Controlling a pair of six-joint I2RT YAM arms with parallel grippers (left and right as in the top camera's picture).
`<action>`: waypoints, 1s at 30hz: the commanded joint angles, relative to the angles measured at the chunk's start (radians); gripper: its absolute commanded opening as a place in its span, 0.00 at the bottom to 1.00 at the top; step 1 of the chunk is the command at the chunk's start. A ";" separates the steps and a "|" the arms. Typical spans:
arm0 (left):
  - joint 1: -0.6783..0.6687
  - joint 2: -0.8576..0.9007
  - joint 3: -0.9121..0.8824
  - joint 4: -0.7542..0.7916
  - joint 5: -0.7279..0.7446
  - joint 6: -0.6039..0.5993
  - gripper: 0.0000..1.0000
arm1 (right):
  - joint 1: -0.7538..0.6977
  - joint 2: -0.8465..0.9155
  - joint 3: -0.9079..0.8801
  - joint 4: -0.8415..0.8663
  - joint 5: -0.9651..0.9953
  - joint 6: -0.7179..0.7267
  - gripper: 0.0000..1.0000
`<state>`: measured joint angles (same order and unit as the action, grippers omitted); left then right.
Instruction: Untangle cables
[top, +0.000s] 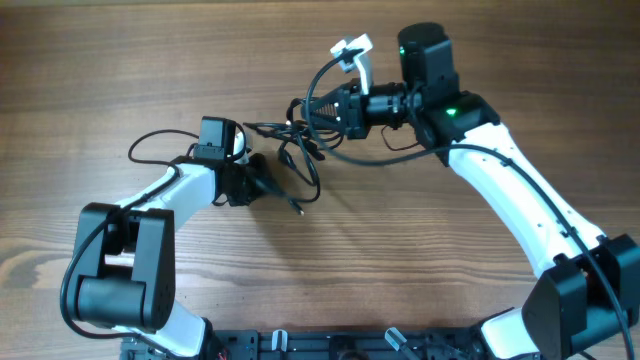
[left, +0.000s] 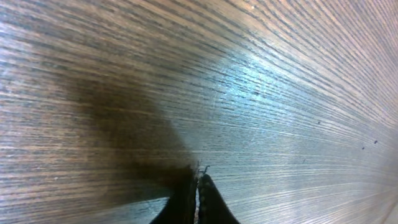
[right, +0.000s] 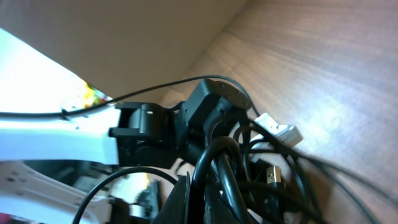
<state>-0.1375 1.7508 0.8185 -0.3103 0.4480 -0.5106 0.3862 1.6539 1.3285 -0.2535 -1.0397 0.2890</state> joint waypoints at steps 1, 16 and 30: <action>0.035 -0.005 0.024 -0.026 0.013 0.016 0.04 | -0.048 -0.024 0.003 -0.019 -0.084 0.076 0.04; 0.266 -0.316 0.059 0.114 0.853 0.275 0.72 | -0.056 -0.024 0.003 -0.047 -0.212 0.086 0.04; 0.035 -0.291 0.055 0.146 0.623 0.587 0.70 | -0.055 -0.023 0.003 -0.054 -0.271 0.103 0.04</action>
<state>-0.0872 1.4487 0.8700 -0.1745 1.1454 0.0444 0.3302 1.6539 1.3285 -0.3103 -1.2568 0.3927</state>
